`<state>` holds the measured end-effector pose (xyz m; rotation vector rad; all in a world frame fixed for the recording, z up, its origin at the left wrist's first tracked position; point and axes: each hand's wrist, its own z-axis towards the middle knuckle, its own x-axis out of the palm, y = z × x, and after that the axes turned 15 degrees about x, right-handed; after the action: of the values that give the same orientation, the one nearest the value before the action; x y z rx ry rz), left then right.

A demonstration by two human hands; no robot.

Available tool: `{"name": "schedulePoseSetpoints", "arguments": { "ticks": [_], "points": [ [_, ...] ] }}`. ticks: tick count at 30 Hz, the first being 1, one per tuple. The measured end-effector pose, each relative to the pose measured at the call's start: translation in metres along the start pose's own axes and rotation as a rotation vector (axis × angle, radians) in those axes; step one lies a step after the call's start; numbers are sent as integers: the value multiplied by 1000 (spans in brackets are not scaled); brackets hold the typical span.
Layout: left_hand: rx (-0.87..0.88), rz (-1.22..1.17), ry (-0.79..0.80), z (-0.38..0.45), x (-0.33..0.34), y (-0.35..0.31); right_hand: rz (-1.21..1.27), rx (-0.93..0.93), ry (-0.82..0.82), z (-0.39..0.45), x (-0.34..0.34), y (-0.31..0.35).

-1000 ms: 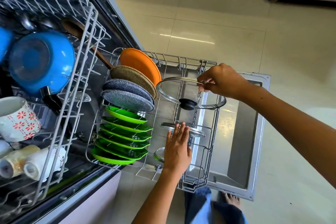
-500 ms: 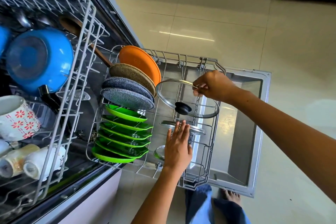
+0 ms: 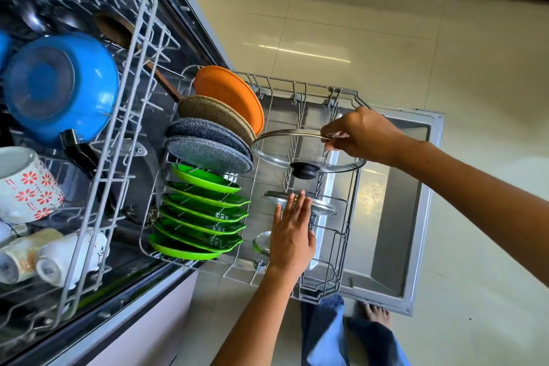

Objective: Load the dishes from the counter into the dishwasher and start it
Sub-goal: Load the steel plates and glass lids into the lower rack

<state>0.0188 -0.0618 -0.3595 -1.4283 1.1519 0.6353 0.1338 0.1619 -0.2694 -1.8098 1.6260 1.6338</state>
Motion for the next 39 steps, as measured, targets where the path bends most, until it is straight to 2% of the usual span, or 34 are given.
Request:
{"name": "schedulePoseSetpoints", "arguments": {
  "ticks": [6,13,17,22,28,34,39],
  "points": [
    [-8,-38,21,0,-2,0,7,19,29,3,8,0],
    [-13,-82,70,2,-9,1,-3,12,-48,-8,44,-14],
    [-5,-90,76,3,-12,1,11,123,-48,-1,56,-35],
    [-9,-99,82,5,-7,3,-55,354,46,1,81,-55],
    [-22,-60,78,7,-7,0,-119,428,78,2,75,-51],
    [-17,-49,64,6,-21,-6,-57,485,-74,-21,70,-30],
    [-110,-96,-79,-11,-55,-32,55,362,-159,-62,56,7]
  ]
}}
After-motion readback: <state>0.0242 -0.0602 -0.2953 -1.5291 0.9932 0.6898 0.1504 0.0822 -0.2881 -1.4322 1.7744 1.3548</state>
